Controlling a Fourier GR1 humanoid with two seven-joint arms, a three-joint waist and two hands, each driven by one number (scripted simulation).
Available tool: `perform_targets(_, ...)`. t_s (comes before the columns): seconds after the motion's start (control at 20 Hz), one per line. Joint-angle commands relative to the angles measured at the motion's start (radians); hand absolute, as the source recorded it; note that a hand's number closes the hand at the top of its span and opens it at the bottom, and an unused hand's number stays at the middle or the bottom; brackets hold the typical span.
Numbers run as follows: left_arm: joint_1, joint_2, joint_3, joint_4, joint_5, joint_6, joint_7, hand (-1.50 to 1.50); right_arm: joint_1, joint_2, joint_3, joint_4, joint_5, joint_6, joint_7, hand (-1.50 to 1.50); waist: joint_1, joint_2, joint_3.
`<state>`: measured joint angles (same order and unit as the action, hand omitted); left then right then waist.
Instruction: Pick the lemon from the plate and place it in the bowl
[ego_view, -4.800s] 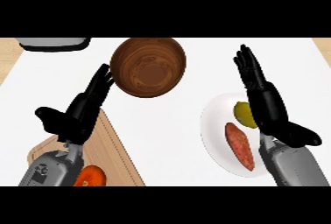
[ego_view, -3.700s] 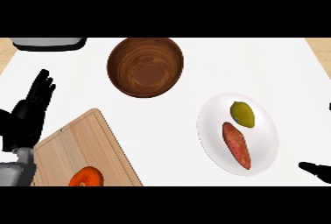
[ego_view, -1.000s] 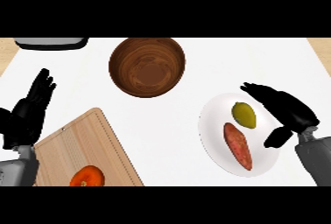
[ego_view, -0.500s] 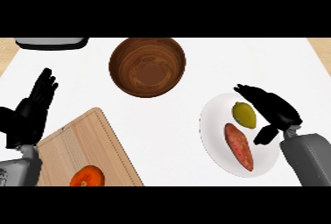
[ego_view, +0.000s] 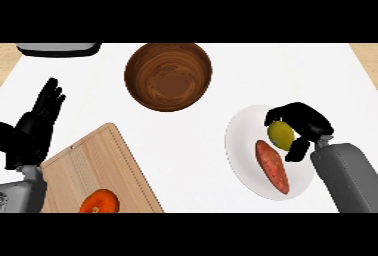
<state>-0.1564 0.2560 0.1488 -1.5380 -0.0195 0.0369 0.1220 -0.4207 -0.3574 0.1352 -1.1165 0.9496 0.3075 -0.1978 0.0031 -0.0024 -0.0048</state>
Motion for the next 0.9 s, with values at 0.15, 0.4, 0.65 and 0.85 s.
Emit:
perform_targets(0.15,-0.012,-0.057,-0.041,0.005,-0.055,0.047,0.007,0.00,-0.069,0.089,-0.011,0.159,0.035,-0.113,-0.068,1.50,0.004,0.005,0.005)
perform_targets(0.4,0.014,-0.001,0.015,-0.040,0.009,-0.022,0.036,0.00,-0.054,0.102,-0.055,0.159,0.042,-0.196,-0.063,1.50,0.004,0.002,0.005)
perform_targets(0.65,-0.001,-0.034,-0.018,-0.003,-0.036,0.011,0.023,0.00,-0.154,0.227,-0.053,0.086,0.091,-0.208,0.194,1.50,0.002,0.001,0.004)
perform_targets(0.85,-0.044,-0.026,-0.040,-0.009,-0.033,-0.016,0.010,0.00,-0.265,0.351,-0.013,0.165,0.113,-0.199,0.558,1.50,0.097,0.012,-0.001)
